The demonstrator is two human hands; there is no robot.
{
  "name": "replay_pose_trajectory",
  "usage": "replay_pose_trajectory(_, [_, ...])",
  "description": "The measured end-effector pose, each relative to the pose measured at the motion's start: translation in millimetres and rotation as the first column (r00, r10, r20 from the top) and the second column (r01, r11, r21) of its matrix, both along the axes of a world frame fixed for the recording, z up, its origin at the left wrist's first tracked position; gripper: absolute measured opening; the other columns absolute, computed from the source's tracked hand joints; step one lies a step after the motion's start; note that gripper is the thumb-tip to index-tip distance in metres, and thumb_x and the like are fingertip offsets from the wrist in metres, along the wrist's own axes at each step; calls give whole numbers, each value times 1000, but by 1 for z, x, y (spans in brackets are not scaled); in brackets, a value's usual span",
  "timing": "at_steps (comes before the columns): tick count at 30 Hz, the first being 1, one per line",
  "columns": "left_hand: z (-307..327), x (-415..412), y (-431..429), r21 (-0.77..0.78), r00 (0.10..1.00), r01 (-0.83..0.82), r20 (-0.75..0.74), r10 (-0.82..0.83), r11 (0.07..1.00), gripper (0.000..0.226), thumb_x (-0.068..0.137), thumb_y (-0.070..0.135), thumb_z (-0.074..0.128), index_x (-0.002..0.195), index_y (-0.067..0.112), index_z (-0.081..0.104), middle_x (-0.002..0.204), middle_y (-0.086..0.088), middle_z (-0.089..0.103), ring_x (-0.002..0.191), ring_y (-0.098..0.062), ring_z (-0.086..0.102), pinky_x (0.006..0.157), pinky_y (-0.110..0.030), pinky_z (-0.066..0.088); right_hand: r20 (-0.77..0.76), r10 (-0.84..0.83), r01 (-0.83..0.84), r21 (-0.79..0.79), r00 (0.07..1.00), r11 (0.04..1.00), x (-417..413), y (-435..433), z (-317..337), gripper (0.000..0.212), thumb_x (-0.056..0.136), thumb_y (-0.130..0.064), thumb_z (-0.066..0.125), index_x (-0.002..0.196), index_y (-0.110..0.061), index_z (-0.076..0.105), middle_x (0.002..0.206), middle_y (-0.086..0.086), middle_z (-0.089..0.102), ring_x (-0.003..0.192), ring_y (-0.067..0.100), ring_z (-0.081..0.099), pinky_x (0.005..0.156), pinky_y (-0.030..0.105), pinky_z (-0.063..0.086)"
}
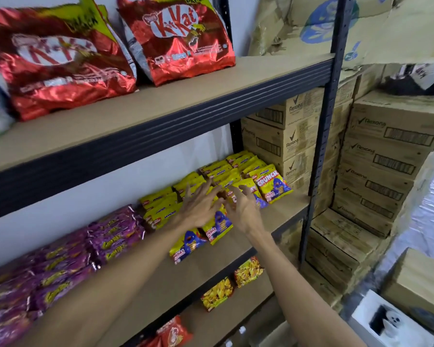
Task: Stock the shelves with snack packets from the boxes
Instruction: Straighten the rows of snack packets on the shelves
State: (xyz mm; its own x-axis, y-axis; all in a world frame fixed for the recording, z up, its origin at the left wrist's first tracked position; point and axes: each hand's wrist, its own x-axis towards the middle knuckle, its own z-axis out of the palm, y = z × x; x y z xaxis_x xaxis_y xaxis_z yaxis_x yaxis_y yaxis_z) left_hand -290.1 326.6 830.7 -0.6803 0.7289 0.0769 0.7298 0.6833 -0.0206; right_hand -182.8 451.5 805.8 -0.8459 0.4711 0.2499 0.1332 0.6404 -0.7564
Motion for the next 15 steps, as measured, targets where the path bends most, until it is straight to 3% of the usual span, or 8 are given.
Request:
replay_pose_trajectory(5, [-4,25,-89,51,996,-93,-1,94,994,53,104,53,22,154,34,24,165,-3,15,151,-21,17,118,-63,-2,5,96,-96,62,995,993,5,-68,0,47,96,-29,62,141,-18,54,146,17,44,134,36,44,100,50,49])
replay_pose_trajectory(9, [-12,51,-162,78,981,-193,41,191,978,56,103,55,21,155,33,23,165,-3,15,152,-22,15,119,-61,-6,38,210,-212,65,977,975,16,-129,1,46,97,-27,60,141,-18,52,150,18,39,128,36,52,101,47,48])
replay_pose_trajectory(15, [-29,107,-275,118,946,-307,142,290,944,60,103,58,14,157,33,17,166,-1,7,153,-20,7,118,-58,-15,173,394,-418,135,903,899,23,-215,-37,47,90,-52,54,134,-34,53,144,4,51,137,22,41,104,45,49])
